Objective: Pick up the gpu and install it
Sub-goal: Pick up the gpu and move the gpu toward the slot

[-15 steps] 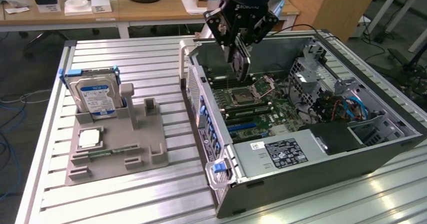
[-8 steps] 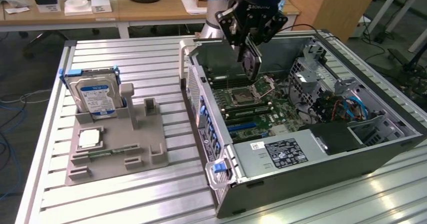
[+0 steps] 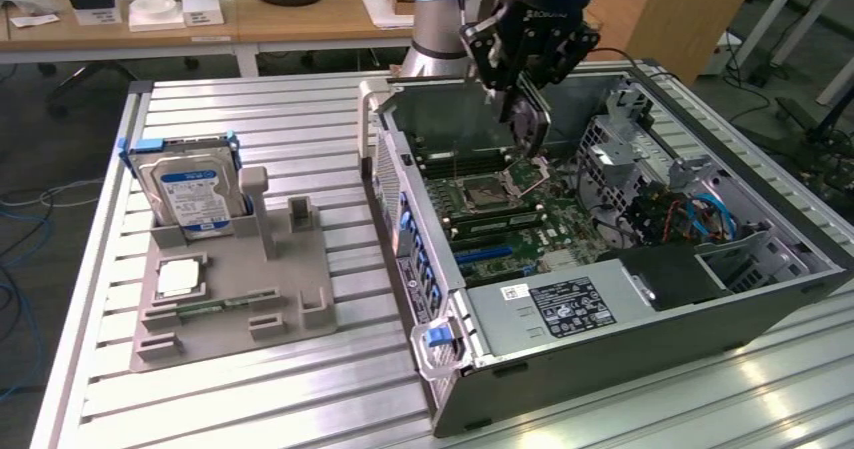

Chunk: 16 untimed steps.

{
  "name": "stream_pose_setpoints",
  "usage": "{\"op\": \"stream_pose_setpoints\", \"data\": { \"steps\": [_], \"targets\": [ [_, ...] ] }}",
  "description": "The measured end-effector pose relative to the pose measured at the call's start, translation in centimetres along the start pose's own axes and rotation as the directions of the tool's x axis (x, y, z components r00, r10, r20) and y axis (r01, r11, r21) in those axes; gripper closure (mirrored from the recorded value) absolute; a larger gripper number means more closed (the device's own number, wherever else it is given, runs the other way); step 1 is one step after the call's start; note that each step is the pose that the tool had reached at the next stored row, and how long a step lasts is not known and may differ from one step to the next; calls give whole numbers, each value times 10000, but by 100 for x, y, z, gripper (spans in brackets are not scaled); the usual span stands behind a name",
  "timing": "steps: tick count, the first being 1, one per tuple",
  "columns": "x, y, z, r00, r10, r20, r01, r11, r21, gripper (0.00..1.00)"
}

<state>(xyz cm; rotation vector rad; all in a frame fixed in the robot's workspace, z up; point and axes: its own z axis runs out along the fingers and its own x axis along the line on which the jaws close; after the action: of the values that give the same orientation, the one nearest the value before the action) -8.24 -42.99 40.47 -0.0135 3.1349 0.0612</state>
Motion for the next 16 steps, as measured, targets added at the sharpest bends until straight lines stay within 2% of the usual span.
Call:
{"op": "stream_pose_setpoints", "data": {
  "steps": [5,16],
  "targets": [
    [-189,-2,4,10000,-32,-2,32,10000,-10,72],
    [-677,-7,22,10000,-35,-2,35,10000,-10,72]
  ]
}}
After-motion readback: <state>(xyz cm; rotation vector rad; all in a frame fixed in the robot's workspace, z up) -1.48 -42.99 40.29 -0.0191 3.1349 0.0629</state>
